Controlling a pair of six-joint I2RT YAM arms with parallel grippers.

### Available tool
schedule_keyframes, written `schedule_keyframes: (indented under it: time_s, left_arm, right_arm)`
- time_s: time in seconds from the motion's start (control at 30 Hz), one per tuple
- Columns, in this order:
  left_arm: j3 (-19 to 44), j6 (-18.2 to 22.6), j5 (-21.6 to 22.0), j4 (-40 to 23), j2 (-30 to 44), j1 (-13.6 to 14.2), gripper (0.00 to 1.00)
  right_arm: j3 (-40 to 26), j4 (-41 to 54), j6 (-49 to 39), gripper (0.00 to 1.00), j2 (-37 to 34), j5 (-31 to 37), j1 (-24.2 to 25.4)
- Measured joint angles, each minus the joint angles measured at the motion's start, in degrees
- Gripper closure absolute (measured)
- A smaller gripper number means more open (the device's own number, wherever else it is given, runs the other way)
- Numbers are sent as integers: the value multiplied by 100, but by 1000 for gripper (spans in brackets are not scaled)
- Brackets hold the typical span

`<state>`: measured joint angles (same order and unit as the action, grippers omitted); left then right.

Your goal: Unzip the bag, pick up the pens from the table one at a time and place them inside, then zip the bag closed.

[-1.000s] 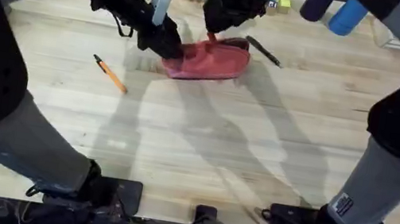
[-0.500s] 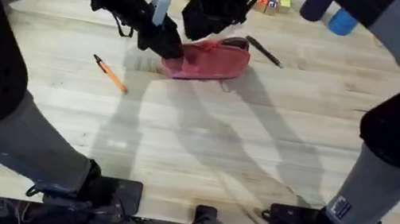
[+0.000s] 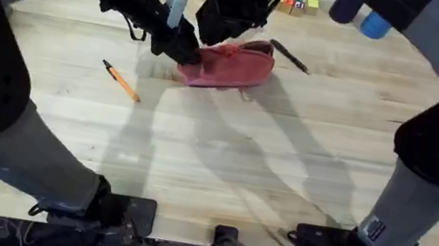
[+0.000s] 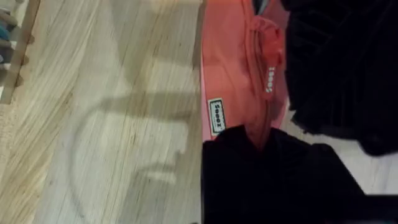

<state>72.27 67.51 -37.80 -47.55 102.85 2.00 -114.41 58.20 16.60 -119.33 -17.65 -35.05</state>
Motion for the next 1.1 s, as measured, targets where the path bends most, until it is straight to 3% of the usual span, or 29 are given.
schedule_keyframes:
  time_s: [0.43, 0.7, 0.9, 1.03, 1.1]
  left_arm:
    - [0, 0, 0, 0, -1, 0, 959]
    - [0, 0, 0, 0, 0, 0, 959]
    - [0, 0, 0, 0, 0, 0, 959]
    - [0, 0, 0, 2, 0, 0, 959]
    - [0, 0, 0, 0, 0, 0, 959]
  right_arm:
    - [0, 164, -41, 969, 24, 180, 206]
    - [2, 424, -411, 961, 728, 698, 264]
    - [0, 625, -904, 567, 1199, 806, 264]
    - [0, 806, -1397, 47, 1421, 942, 264]
    - [0, 864, -1641, 8, 1532, 981, 264]
